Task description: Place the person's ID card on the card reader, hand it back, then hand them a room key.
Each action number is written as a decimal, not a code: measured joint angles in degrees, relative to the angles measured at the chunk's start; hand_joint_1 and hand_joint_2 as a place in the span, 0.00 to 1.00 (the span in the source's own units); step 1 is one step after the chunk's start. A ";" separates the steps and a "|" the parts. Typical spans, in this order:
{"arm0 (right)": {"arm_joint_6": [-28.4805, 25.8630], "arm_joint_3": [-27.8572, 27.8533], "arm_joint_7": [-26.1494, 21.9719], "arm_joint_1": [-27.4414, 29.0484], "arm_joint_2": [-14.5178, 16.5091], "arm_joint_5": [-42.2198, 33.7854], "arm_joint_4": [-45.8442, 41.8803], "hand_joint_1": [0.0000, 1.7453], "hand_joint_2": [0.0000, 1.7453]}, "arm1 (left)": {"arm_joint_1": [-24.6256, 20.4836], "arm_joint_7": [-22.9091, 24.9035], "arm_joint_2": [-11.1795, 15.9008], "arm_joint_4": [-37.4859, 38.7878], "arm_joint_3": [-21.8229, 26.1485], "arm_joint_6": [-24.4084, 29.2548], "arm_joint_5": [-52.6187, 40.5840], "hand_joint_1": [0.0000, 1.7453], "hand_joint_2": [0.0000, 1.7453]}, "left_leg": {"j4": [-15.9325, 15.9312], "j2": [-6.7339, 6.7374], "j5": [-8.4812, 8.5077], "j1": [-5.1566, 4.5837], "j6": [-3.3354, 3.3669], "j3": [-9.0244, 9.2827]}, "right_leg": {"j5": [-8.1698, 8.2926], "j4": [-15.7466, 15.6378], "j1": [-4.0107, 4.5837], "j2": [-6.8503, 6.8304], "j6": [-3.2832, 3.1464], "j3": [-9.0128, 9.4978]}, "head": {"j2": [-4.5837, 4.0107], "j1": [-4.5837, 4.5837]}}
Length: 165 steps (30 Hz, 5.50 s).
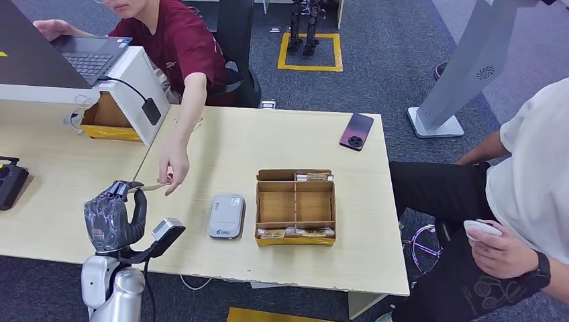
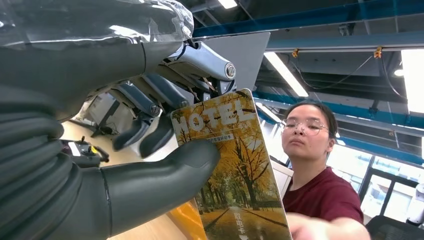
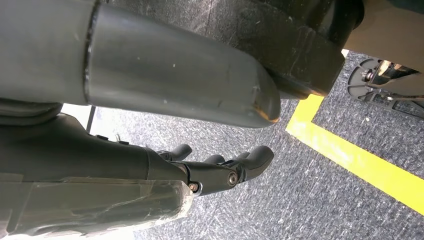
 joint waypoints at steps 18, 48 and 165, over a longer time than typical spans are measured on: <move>-1.46 -1.00 -1.86 0.85 0.06 -1.85 0.02 0.00 0.00 | -1.38 14.14 3.10 10.63 -10.80 -14.01 32.85 1.00 1.00 | 0.01 -0.05 0.10 0.00 0.04 -0.05 | 0.08 0.00 0.00 -0.04 -0.01 -0.05 | 0.00 -0.01; -2.81 -4.04 -1.23 2.23 0.28 -3.28 0.09 0.00 0.00 | 2.99 29.99 7.64 9.51 -30.06 -27.88 37.45 1.00 1.00 | 0.01 -0.06 0.15 -0.01 0.03 -0.12 | 0.16 -0.01 -0.01 -0.04 0.00 -0.13 | 0.00 0.00; -3.08 -4.04 0.46 2.20 0.49 -0.39 0.09 0.00 0.00 | -1.37 23.53 4.54 22.25 -26.16 -22.84 37.62 1.00 1.00 | 0.01 -0.07 0.38 -0.01 0.07 -0.22 | 0.35 0.00 -0.01 -0.07 0.03 -0.17 | 0.00 0.00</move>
